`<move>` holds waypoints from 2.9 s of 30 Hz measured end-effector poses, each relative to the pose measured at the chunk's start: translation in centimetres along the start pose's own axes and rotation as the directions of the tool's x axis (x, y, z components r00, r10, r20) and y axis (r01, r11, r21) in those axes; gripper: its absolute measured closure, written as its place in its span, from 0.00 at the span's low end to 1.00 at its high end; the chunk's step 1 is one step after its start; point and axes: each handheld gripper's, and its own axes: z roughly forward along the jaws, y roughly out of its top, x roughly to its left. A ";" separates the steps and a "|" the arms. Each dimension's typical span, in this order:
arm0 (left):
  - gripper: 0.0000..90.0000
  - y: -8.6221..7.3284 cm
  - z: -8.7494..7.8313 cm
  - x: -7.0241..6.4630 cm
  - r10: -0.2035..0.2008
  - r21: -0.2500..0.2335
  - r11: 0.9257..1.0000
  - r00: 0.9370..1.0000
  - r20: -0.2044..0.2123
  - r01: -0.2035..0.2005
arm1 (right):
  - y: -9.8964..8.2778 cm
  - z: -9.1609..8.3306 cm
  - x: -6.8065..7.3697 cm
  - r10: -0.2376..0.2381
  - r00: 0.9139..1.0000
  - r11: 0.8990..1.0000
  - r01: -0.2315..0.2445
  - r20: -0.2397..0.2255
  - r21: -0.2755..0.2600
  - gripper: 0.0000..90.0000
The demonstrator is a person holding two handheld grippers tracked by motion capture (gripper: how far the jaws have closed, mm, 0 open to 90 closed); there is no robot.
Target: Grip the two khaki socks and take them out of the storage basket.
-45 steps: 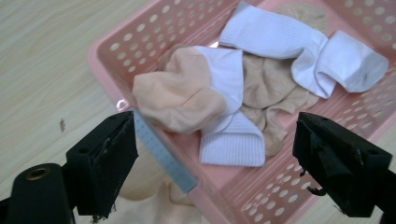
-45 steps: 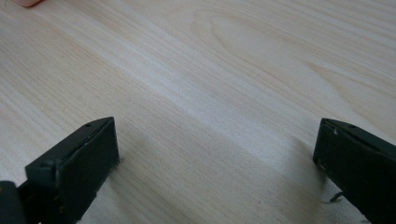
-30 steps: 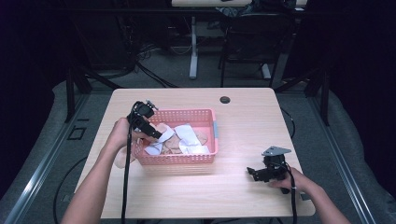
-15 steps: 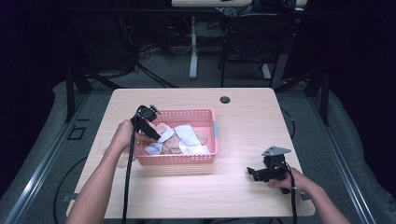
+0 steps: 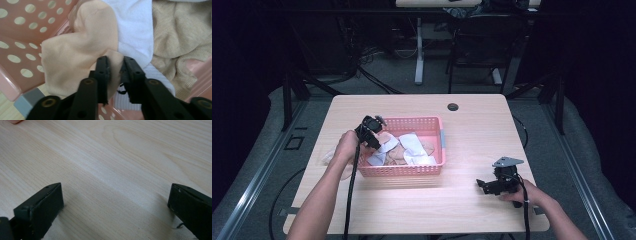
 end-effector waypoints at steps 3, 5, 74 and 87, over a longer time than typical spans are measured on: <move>0.93 -0.1 -0.3 0.2 -0.010 -0.009 1.000 1.000 0.008 0.010 | 0.0 0.0 0.0 0.000 1.000 1.000 0.000 0.000 0.000 0.00; 0.94 -0.2 -0.8 0.3 -0.018 -0.019 1.000 1.000 0.010 0.018 | 0.0 0.0 0.0 0.000 1.000 1.000 0.000 0.000 0.000 0.00; 0.95 -2.7 -20.7 3.4 -0.093 -0.304 0.951 0.990 -0.109 0.056 | 0.0 0.0 0.0 0.004 1.000 1.000 -0.004 0.003 -0.004 0.00; 0.94 -6.1 -20.8 5.9 -0.184 -0.280 0.950 0.973 -0.140 0.139 | 0.0 0.0 0.1 0.005 1.000 1.000 -0.005 0.002 -0.003 0.00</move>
